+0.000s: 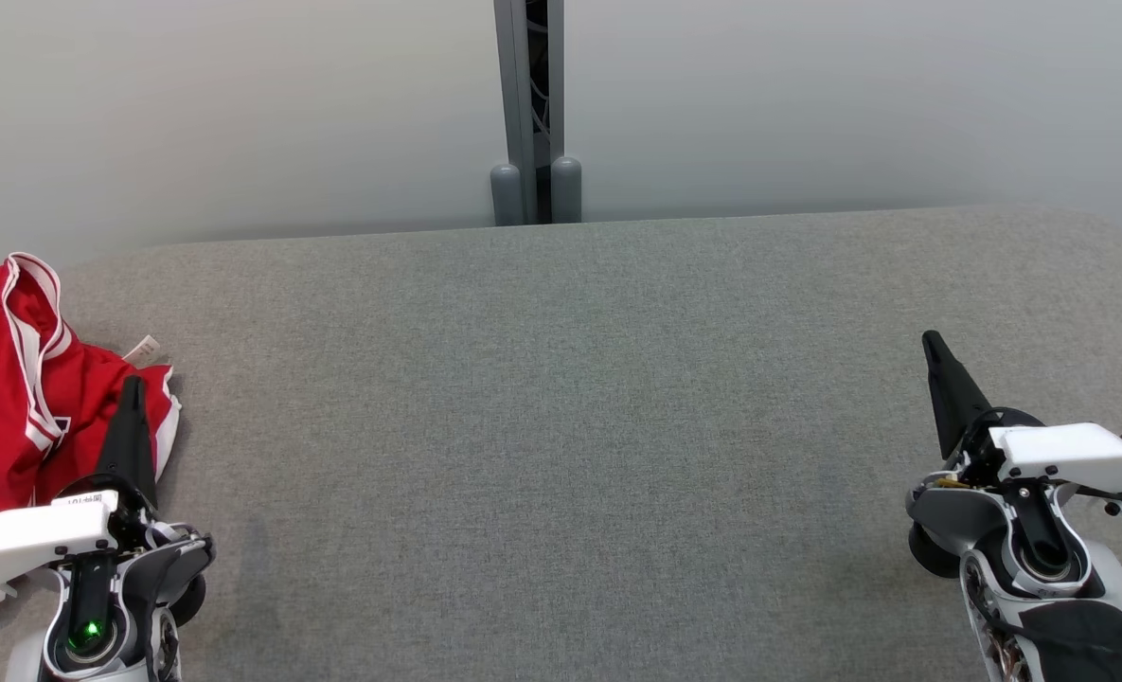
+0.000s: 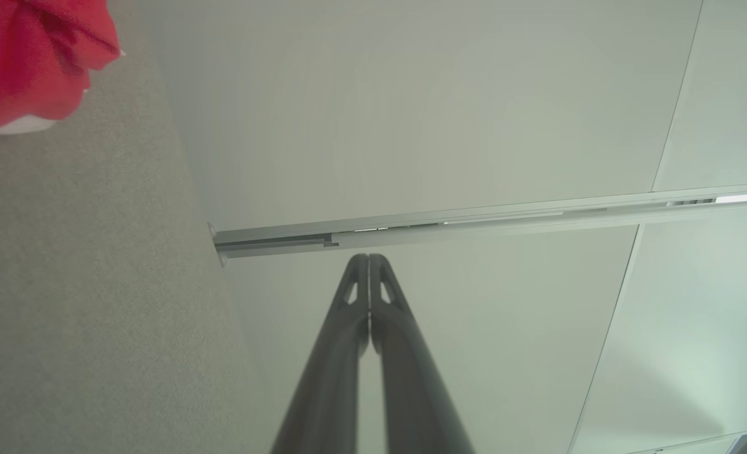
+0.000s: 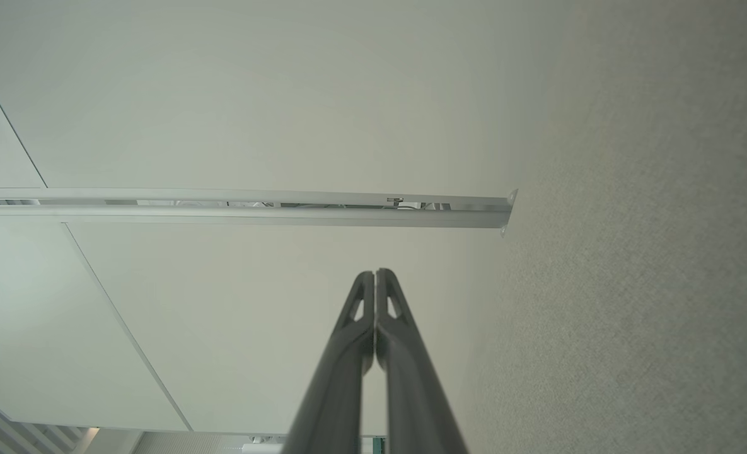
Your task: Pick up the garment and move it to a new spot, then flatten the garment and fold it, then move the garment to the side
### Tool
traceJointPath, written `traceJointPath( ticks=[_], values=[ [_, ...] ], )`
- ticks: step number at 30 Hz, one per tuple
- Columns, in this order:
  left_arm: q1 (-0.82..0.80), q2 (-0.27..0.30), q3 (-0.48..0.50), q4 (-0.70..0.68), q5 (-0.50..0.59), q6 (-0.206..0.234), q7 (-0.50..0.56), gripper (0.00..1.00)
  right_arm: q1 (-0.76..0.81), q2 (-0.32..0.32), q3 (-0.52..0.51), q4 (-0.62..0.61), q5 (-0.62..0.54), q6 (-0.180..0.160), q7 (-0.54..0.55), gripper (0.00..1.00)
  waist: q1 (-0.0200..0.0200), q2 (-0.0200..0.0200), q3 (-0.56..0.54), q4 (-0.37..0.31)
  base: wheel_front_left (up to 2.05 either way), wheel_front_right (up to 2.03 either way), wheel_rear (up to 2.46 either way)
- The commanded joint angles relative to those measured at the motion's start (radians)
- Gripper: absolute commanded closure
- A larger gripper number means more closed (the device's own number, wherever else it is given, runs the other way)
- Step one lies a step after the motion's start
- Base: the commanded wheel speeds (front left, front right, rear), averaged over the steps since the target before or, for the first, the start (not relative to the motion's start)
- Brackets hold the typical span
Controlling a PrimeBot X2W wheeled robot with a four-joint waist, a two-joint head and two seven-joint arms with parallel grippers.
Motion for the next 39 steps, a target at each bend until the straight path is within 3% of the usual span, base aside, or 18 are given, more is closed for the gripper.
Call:
traceJointPath(
  ticks=[1, 3, 4, 9, 21, 39],
  values=[
    [-0.02, 0.004, 0.004, -0.001, 0.004, -0.004, 0.001, 1.0, -0.005, -0.007, -0.002, 0.002, 0.004, 0.0, 0.003, 1.0, 0.0, -0.0001, 0.0, 0.0, 0.0, 0.0, 0.0],
    [-0.02, 0.004, 0.004, -0.001, 0.004, -0.004, 0.001, 1.0, -0.005, -0.007, -0.002, 0.002, 0.004, 0.0, 0.003, 1.0, 0.0, -0.0001, 0.0, 0.0, 0.0, 0.0, 0.0],
    [0.0, 0.0, 0.0, 0.001, 0.0, 0.0, 0.0, 0.0, 0.0, 0.0, 0.0, 0.001, 0.0, 0.0, 0.0, 0.0, 0.0, -0.0001, 0.0, 0.0, 0.0, 0.0, 0.0],
    [0.051, -0.02, -0.006, 0.03, 0.0, 0.001, -0.001, 0.0, 0.059, 0.013, 0.007, 0.026, -0.002, 0.0, -0.003, 0.0, 0.0, -0.0001, 0.0, 0.0, 0.0, 0.0, 0.0],
    [0.089, -0.005, -0.064, -0.033, 0.058, 0.0, -0.063, 0.0, 0.1, -0.001, 0.043, -0.02, -0.073, 0.0, -0.054, 0.0, 0.0, -0.0001, -0.007, -0.003, 0.0, 0.0, 0.0],
    [0.154, -0.011, -0.122, -0.155, 0.491, 0.0, -0.151, 0.0, 0.165, 0.002, 0.091, -0.15, -0.54, 0.0, -0.123, 0.0, 0.0, -0.0001, -0.022, -0.008, 0.0, 0.0, 0.0]
  ],
)
